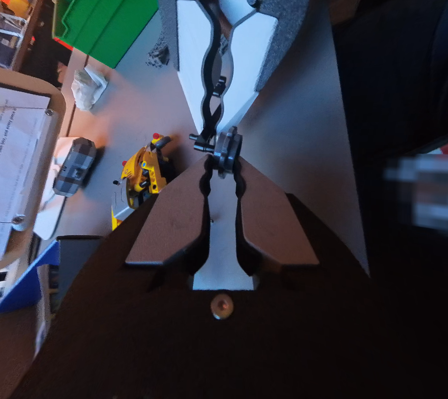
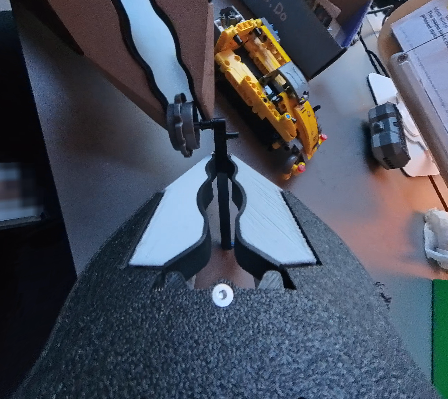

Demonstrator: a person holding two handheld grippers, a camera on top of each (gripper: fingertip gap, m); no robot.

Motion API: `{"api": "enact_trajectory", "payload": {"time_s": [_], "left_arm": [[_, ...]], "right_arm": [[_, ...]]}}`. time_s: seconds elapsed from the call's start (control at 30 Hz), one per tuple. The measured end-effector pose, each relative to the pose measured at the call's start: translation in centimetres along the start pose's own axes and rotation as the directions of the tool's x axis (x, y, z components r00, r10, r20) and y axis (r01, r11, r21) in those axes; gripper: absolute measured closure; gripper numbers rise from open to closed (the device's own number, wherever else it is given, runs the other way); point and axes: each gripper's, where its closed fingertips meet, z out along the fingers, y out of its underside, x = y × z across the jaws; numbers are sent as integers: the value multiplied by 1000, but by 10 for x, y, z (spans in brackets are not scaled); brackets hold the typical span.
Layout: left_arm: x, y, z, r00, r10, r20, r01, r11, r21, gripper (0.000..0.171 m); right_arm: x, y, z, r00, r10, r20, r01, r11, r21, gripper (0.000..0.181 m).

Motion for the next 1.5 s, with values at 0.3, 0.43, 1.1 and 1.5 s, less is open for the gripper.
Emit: {"api": "enact_trajectory", "payload": {"time_s": [0.3, 0.43, 1.1, 1.5], "left_arm": [[15, 8, 5, 999, 34, -11, -35, 999, -29, 152], [26, 15, 5, 994, -13, -108, 8, 999, -52, 157], [15, 29, 3, 999, -41, -17, 39, 994, -104, 158], [13, 29, 5, 1000, -20, 20, 23, 992, -121, 158]], "right_arm": [[-11, 8, 5, 992, 32, 122, -26, 998, -57, 177], [-16, 10, 10, 978, 88, 190, -75, 994, -75, 174], [1, 3, 26, 986, 167, 13, -165, 982, -92, 169], [5, 4, 27, 985, 166, -38, -169, 981, -92, 169]]}}
